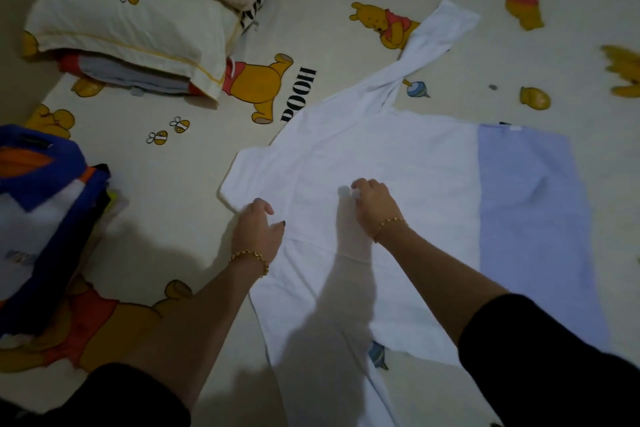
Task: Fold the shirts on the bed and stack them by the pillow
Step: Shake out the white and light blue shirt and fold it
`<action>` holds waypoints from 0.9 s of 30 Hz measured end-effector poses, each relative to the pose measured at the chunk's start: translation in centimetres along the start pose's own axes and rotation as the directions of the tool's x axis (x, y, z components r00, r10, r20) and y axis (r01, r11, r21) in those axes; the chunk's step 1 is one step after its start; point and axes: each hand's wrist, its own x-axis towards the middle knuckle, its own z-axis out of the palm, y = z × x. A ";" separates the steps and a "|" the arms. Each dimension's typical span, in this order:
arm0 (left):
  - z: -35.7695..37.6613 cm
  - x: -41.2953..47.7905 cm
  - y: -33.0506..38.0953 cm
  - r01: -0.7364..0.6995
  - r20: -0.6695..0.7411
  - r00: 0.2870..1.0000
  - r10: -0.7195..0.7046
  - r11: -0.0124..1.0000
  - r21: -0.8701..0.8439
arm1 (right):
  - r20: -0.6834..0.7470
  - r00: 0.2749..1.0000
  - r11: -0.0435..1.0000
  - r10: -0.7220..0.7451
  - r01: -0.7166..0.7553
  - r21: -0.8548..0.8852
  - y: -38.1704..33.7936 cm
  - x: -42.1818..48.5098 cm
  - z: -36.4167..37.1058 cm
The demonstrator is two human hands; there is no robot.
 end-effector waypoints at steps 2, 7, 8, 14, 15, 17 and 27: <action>1.7 -2.2 1.6 -0.066 0.145 0.987 0.071 0.997 -0.035 | 0.028 0.997 0.997 0.073 -0.073 -0.006 3.9 -4.1 -0.2; 6.6 -8.4 4.3 -0.271 0.511 0.826 0.238 0.962 -0.009 | 0.073 0.984 0.981 0.165 -0.157 -0.110 12.7 -14.1 -0.6; 7.5 -9.8 4.8 -0.326 0.564 0.779 0.272 0.945 -0.005 | 0.080 0.982 0.977 0.174 -0.162 -0.137 14.2 -16.1 -0.8; 11.2 -15.7 6.1 -0.734 0.747 0.568 0.346 0.624 0.269 | 0.082 0.996 0.956 0.022 0.003 -0.294 21.5 -26.1 -1.8; 11.5 -16.3 6.4 -0.760 0.735 0.578 0.355 0.563 0.325 | 0.089 0.996 0.942 -0.007 0.036 -0.334 22.5 -27.5 -1.9; 12.0 -17.1 6.9 -0.769 0.706 0.613 0.354 0.471 0.432 | 0.101 0.995 0.915 -0.015 0.054 -0.400 23.9 -29.2 -1.8; 12.2 -17.8 7.2 -0.775 0.745 0.628 0.224 0.271 0.572 | 0.313 0.925 0.936 0.217 -0.106 -0.335 26.1 -29.7 -3.2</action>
